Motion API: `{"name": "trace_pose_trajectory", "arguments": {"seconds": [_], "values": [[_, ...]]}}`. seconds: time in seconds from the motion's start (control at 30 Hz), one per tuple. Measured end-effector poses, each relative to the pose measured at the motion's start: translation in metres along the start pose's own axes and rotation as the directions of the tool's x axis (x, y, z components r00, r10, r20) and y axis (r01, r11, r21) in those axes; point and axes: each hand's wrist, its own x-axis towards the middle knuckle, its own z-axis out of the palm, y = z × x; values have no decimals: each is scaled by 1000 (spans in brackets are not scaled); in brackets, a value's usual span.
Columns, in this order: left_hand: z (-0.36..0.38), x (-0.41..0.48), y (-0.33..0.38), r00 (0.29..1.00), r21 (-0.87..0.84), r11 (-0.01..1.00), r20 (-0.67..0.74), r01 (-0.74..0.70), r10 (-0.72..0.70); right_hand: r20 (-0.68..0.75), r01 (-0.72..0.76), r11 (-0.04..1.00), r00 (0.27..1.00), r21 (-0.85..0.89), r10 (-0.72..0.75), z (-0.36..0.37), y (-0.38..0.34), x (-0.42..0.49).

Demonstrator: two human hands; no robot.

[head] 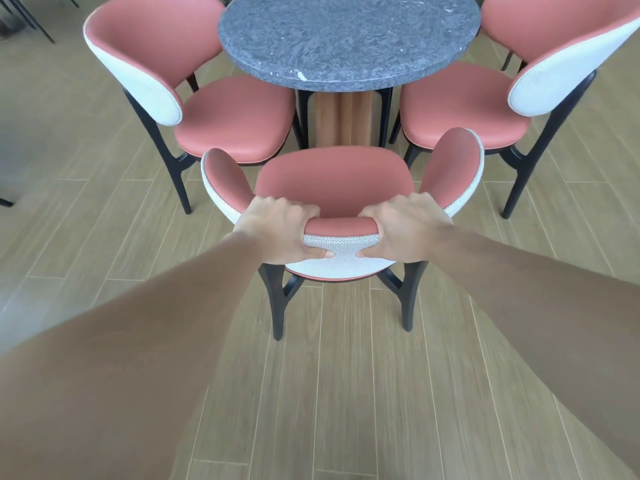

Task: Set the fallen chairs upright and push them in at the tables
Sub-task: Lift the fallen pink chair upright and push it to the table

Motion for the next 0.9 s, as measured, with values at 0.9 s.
{"name": "trace_pose_trajectory", "arguments": {"seconds": [0.9], "values": [[-3,27,35,994,-48,999,-108,-18,13,-40,77,996,996,-52,-79,4,49,-13]]}}
